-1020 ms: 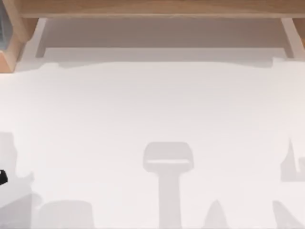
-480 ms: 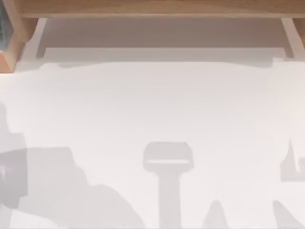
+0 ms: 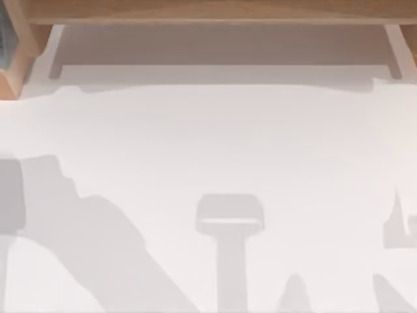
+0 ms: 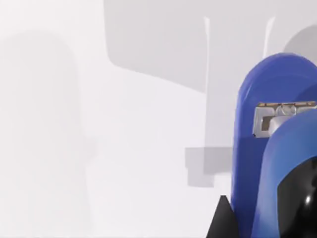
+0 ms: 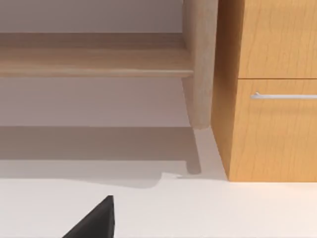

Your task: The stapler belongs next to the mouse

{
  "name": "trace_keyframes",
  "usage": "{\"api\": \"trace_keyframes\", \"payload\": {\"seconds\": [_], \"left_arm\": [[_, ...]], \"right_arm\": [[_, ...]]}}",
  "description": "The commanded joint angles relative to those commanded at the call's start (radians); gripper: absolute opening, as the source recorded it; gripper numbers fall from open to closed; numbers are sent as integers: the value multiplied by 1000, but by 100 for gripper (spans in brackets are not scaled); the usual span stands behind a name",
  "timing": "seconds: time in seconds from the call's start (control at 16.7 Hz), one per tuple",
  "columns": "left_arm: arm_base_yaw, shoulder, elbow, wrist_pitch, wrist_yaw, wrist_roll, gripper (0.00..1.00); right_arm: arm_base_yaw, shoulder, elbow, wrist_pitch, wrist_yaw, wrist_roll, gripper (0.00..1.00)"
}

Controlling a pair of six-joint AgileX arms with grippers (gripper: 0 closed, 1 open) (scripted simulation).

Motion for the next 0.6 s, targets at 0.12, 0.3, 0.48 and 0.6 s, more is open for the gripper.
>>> {"api": "trace_keyframes", "payload": {"seconds": [0.12,0.3,0.48,0.6], "left_arm": [[1,2,2,0,0,2,0],[-5,-2,0,2,-2,2,0],[2,10,3,18,-8,1,0],[7,23,8,30,-16,0,0]], "right_arm": [[0,0,0,0,0,0,100],[0,0,0,0,0,0,100],[0,0,0,0,0,0,100],[0,0,0,0,0,0,100]]}}
